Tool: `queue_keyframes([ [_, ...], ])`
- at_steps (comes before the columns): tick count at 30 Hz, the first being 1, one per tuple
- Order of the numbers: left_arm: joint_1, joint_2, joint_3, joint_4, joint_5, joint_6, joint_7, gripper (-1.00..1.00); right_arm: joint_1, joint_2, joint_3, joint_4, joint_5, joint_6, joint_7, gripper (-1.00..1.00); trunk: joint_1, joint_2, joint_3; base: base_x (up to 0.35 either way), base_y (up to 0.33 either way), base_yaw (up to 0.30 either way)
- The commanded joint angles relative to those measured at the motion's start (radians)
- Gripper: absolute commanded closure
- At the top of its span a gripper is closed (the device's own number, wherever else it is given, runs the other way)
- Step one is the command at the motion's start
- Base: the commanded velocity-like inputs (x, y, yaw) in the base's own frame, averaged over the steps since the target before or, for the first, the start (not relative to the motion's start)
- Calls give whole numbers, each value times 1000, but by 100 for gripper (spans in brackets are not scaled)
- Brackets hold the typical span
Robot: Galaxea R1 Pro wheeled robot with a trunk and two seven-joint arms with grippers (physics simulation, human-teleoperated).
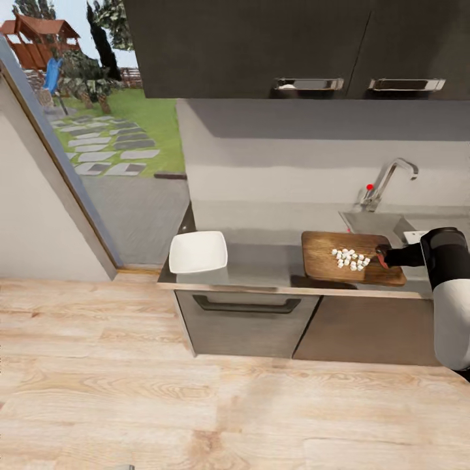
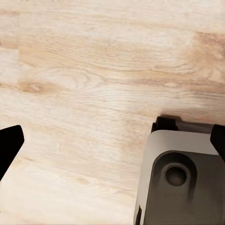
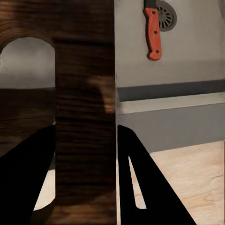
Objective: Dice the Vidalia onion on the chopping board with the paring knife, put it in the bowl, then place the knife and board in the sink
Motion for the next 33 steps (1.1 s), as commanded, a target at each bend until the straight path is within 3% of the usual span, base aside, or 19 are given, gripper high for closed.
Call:
queue_keyframes([
  [1, -1, -1, -8, 4, 6, -5, 0, -100, -1, 1, -4, -1, 6, 3, 9, 100, 1, -2, 0, -3, 209, 0],
  [17, -1, -1, -7, 4, 6, -6, 0, -100, -1, 1, -4, 1, 6, 3, 9, 100, 1, -2, 25, 4, 274, 0],
  [33, -1, -1, -8, 3, 6, -6, 0, -100, -1, 2, -3, 21, 4, 2, -15, 100, 1, -2, 50, 122, 278, 0],
])
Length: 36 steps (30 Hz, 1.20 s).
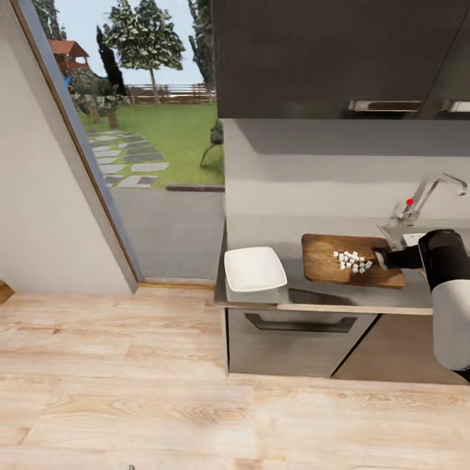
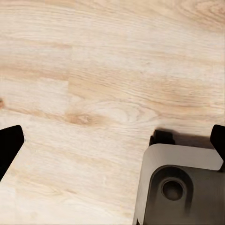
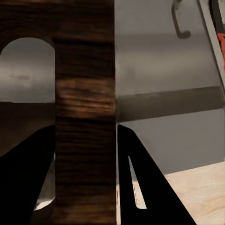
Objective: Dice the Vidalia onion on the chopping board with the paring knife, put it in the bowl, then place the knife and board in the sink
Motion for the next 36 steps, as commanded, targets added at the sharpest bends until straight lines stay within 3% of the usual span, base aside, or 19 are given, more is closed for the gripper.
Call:
queue_keyframes([
  [1, -1, -1, -9, 3, 6, -5, 0, -100, -1, 1, -4, -1, 6, 3, 9, 100, 1, -2, 0, 173, 278, 0],
  [22, -1, -1, -9, 4, 6, -5, 0, -100, -2, 1, -3, 0, 6, 4, 9, 100, 1, -2, 27, 172, 270, 0],
  [36, -1, 0, -8, 4, 6, -5, 0, -100, -2, 32, -2, 9, 6, 6, -21, 100, 1, -2, 27, 44, 43, 0],
])
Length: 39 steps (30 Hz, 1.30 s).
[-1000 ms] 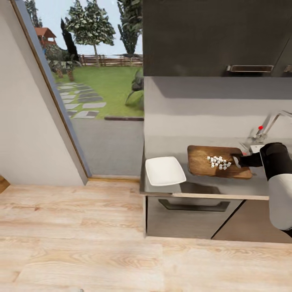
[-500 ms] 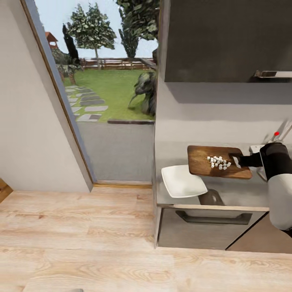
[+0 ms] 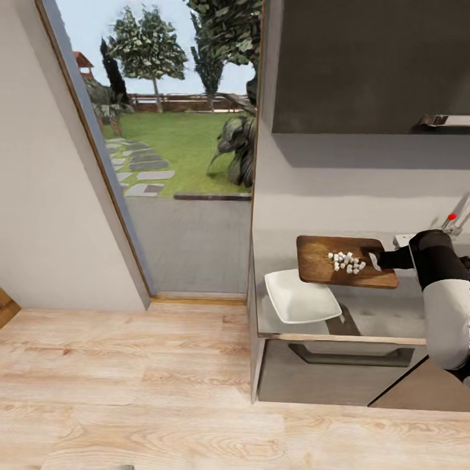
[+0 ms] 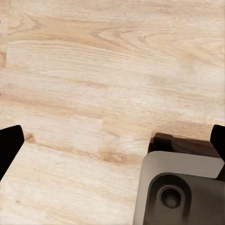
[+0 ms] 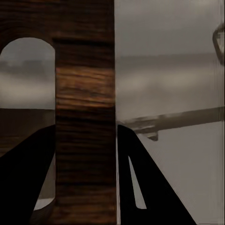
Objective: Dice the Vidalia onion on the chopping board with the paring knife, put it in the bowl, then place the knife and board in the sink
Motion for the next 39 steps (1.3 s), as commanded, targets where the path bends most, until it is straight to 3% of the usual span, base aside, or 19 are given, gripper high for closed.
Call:
queue_keyframes([
  [1, -2, -1, -9, 3, 6, -6, 0, -100, -1, 1, -4, -1, 5, 3, 5, 100, 1, -2, -2, 27, 152, 0],
  [13, -2, -1, -9, 4, 6, -6, 0, -100, -1, 2, -2, -1, 8, 1, -22, 100, 1, -2, -2, 30, 88, 0],
  [15, -2, -1, -8, 4, 6, -6, 0, -100, -1, 2, 25, -2, 10, 1, -40, 100, 1, -2, -2, 0, 0, 0],
  [18, -2, -1, -8, 4, 6, -6, 0, -100, -1, 1, 123, -6, 15, 0, -55, 100, 1, -2, -2, 0, 0, 0],
  [21, -2, -1, -8, 3, 6, -6, 0, -100, -1, 1, 155, -7, 16, 0, -58, 100, 1, -2, -2, 0, 0, 0],
  [39, -2, 1, -8, 3, 6, -5, 0, -100, -1, -2, 163, -39, 16, 0, -54, 100, 1, -2, -2, 0, 0, 0],
])
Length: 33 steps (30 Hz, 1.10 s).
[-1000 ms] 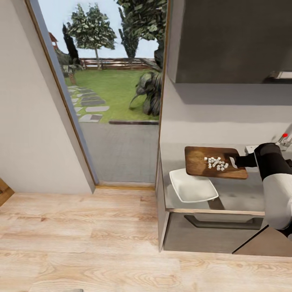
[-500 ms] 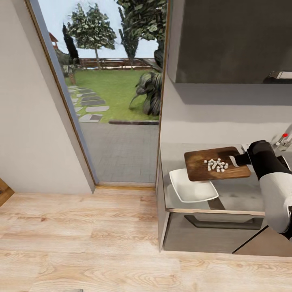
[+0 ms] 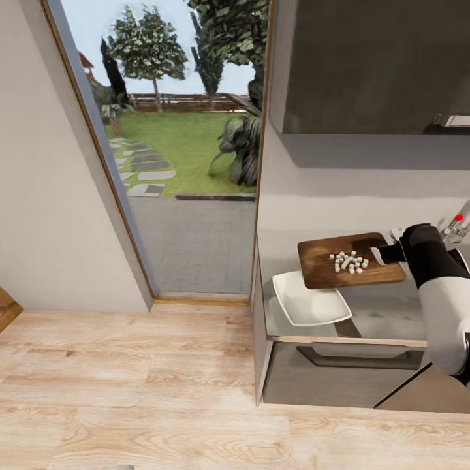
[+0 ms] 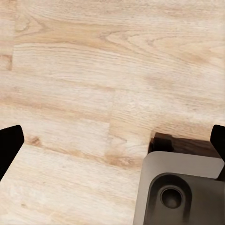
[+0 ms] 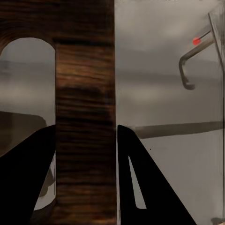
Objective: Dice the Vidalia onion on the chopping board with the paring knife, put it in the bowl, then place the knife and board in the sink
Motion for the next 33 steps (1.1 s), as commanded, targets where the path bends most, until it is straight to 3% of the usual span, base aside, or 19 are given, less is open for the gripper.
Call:
queue_keyframes([
  [1, -2, -1, -9, 4, 6, -6, 0, -100, -1, 0, -3, -18, 10, 2, 10, 100, 1, -2, -2, 0, 0, 0],
  [11, -2, 1, -9, 4, 6, -6, 0, -100, -1, 0, -2, -98, 12, 5, 10, 100, 1, -2, -2, 0, 0, 0],
  [23, -2, 1, -9, 4, 6, -6, 0, -100, -1, 4, 1, -103, 10, -2, 9, 100, 1, -2, -2, 0, 0, 0],
  [27, -2, 1, -9, 4, 6, -6, 0, -100, -1, 4, 2, -102, 10, -50, 8, 100, 1, -2, -2, 0, 0, 0],
  [33, -2, 1, -9, 4, 6, -7, 0, -100, -1, 4, 3, -101, 10, -63, 7, 100, 1, -2, -2, 0, 0, 0],
])
